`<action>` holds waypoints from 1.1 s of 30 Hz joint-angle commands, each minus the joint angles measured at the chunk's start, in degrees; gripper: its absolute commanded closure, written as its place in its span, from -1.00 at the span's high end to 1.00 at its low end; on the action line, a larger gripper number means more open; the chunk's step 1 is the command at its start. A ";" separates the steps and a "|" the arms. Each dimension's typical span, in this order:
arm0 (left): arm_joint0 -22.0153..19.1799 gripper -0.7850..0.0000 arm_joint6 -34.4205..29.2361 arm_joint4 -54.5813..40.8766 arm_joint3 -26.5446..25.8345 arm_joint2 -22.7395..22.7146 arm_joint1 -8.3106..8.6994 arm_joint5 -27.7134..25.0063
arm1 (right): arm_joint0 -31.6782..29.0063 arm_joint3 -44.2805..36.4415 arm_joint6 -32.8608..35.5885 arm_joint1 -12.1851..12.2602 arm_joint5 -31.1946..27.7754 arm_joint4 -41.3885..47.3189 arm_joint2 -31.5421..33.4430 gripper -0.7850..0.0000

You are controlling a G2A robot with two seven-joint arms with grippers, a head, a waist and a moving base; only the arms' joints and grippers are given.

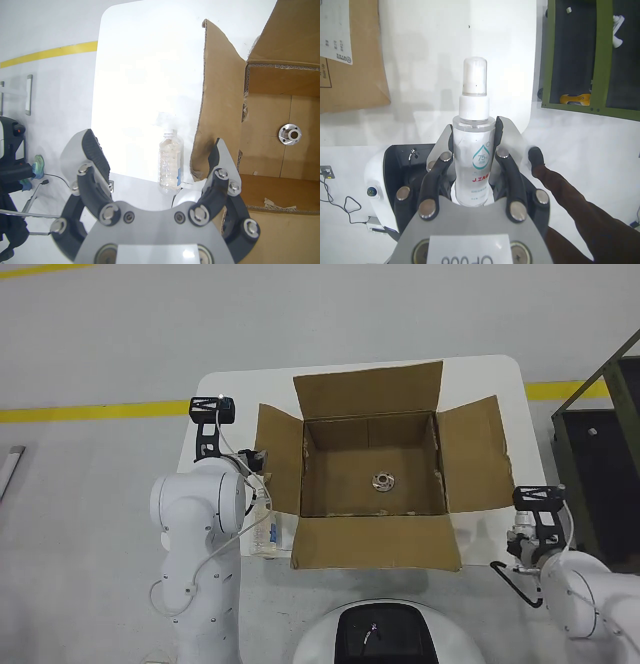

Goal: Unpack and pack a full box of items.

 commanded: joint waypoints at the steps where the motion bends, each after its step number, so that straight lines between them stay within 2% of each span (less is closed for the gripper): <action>1: 0.00 1.00 0.00 0.00 0.00 0.00 0.00 0.00 | -0.18 1.13 -1.90 0.00 -0.54 1.73 0.19 -1.00; 4: 0.00 1.00 0.00 0.00 0.00 0.00 0.00 0.00 | -0.08 3.90 -4.35 0.11 -1.58 3.09 0.75 -1.00; 10: 0.00 1.00 0.00 0.00 0.00 0.00 0.00 0.00 | 2.31 8.51 -5.08 0.34 -2.86 3.40 0.49 -1.00; 28: 0.00 1.00 0.00 0.00 0.00 0.00 0.00 0.00 | 6.02 14.51 -6.00 0.74 -3.11 4.20 -1.34 -1.00; 29: 0.00 1.00 0.00 0.00 0.00 0.00 0.00 0.00 | 6.34 14.77 -5.92 0.77 -3.11 4.12 -1.44 -0.98; 32: 0.00 1.00 0.00 0.00 0.00 0.00 0.00 0.00 | 7.22 15.56 -5.61 0.85 -3.09 3.78 -1.87 -0.73; 33: 0.00 1.00 0.00 0.00 0.00 0.00 0.00 0.00 | 7.49 15.95 -5.56 0.88 -3.13 3.62 -1.99 -0.73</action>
